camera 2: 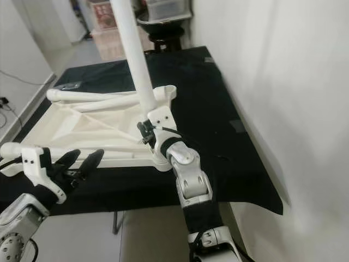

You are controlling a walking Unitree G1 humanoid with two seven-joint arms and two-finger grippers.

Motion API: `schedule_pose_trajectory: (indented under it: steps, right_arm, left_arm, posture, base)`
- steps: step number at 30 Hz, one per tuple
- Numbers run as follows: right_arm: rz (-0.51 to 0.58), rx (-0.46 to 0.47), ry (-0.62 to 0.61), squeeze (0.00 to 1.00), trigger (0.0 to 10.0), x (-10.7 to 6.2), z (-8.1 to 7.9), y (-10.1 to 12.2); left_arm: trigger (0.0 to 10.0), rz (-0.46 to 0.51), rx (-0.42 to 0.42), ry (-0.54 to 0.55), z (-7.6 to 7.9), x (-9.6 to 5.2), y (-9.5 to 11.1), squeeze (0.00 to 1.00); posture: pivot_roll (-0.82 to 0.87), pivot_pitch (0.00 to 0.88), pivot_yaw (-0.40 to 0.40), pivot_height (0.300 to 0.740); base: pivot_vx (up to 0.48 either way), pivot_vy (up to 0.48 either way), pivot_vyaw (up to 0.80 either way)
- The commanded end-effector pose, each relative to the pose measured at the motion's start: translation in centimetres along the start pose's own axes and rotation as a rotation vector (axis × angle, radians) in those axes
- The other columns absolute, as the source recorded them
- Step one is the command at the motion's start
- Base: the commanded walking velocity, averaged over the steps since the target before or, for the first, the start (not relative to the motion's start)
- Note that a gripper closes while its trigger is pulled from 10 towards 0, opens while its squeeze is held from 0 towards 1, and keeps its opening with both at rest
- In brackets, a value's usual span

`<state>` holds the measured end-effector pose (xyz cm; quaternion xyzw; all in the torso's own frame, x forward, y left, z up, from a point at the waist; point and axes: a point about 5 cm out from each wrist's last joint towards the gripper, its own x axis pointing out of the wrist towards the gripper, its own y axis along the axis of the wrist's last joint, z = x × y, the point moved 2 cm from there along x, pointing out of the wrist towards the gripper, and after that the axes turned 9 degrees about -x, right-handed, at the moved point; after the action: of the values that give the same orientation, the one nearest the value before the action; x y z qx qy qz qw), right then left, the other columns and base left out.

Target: Building children table

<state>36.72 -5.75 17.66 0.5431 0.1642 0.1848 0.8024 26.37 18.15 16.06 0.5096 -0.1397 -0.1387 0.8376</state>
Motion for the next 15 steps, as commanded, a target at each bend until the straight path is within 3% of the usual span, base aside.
schedule_pose_trajectory:
  steps: [1,2,3,4,5,6,8,12,13,15]
  right_arm:
    - [-0.091,-0.015,-0.009,0.0,0.0,0.6,0.9,-2.2]
    - [-0.091,-0.015,-0.009,0.0,0.0,0.6,0.9,-2.2]
    - [-0.095,-0.017,-0.012,0.0,4.6,0.7,1.2,-2.3]
    - [-0.095,-0.017,-0.012,0.0,4.6,0.7,1.2,-2.3]
    - [-0.101,-0.014,-0.013,0.0,8.4,0.9,1.4,-2.3]
    - [-0.093,-0.005,0.015,1.0,10.0,1.2,1.6,-2.1]
    - [-0.093,-0.005,0.015,1.0,10.0,1.2,1.6,-2.1]
    - [-0.047,0.002,0.113,1.0,10.0,1.5,1.6,-1.1]
    - [0.011,-0.004,0.188,1.0,10.0,1.5,1.6,-0.2]
    - [0.011,-0.004,0.188,1.0,10.0,1.5,1.6,-0.2]
  left_arm:
    - [10.0,-0.002,0.006,0.013,-0.3,0.0,0.0,0.0]
    - [10.0,-0.002,0.006,0.013,-0.3,0.0,0.0,0.0]
    - [10.0,0.001,0.005,0.014,-0.2,0.0,-0.1,0.0]
    - [10.0,0.001,0.005,0.014,-0.2,0.0,-0.1,0.0]
    - [10.0,0.004,0.006,0.017,-0.3,0.0,0.0,0.0]
    - [10.0,0.003,0.009,0.019,-0.3,0.0,0.0,0.0]
    - [10.0,0.003,0.009,0.019,-0.3,0.0,0.0,0.0]
    - [10.0,0.001,0.011,0.019,-0.3,0.1,0.0,0.0]
    - [10.0,0.0,0.011,0.018,-0.3,0.1,0.0,0.0]
    - [10.0,0.0,0.011,0.018,-0.3,0.1,0.0,0.0]
  posture:
    - [-0.04,0.059,0.123,0.74]
    - [-0.04,0.059,0.123,0.74]
    - [-0.04,0.059,0.123,0.74]
    - [-0.04,0.059,0.123,0.74]
    - [-0.03,0.055,0.12,0.74]
    - [-0.03,0.054,0.122,0.74]
    - [-0.03,0.054,0.122,0.74]
    - [-0.03,0.052,0.121,0.74]
    - [-0.03,0.053,0.122,0.74]
    - [-0.03,0.053,0.122,0.74]
  base:
    - [0.0,0.0,0.0]
    - [0.0,0.0,0.0]
    - [0.0,0.0,0.0]
    - [0.0,0.0,0.0]
    - [0.0,0.0,0.0]
    - [0.0,0.0,0.0]
    - [0.0,0.0,0.0]
    - [0.0,0.0,0.0]
    - [0.0,0.0,0.0]
    - [0.0,0.0,0.0]
